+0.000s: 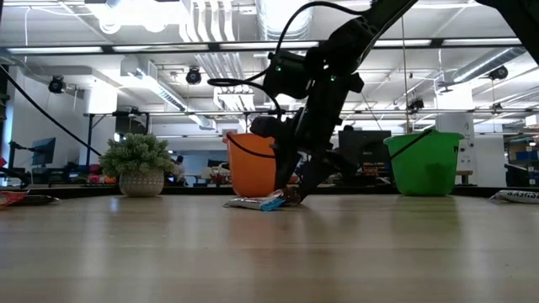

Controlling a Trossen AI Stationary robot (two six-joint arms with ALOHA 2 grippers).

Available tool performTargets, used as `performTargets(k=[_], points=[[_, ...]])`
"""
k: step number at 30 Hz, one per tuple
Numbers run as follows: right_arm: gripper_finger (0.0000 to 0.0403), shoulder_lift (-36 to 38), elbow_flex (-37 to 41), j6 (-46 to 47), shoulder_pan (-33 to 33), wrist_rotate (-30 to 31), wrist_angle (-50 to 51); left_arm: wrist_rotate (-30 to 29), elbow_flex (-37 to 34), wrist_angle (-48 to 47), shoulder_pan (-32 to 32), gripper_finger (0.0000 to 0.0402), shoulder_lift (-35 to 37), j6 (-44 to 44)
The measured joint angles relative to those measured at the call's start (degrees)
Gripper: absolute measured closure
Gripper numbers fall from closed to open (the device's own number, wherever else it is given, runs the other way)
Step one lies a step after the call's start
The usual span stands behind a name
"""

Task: Organize candy in baskets
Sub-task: Put the brown chocolate bar into the black bucket

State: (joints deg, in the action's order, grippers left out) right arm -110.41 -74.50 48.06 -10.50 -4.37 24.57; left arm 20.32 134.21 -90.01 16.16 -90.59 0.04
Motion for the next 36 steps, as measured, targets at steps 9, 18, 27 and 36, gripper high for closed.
performTargets(k=[9,18,27,36], points=[[0.0363,-0.9,-0.1,-1.3,0.1,-0.5,-0.9,-0.2,0.0,0.0,0.0,0.0274,0.0,0.0],[0.0391,1.9,0.1,-3.9,0.1,-1.6,0.5,-0.3,0.0,0.0,0.0,0.0274,0.0,-0.6],[0.0391,8.6,0.1,-7.2,0.1,-1.7,3.0,-1.2,0.0,0.0,0.0,0.0274,0.0,-0.7],[0.0391,19.6,0.1,-12.5,0.1,-1.5,4.5,-9.5,0.0,0.3,0.3,0.0274,-1.4,0.9]])
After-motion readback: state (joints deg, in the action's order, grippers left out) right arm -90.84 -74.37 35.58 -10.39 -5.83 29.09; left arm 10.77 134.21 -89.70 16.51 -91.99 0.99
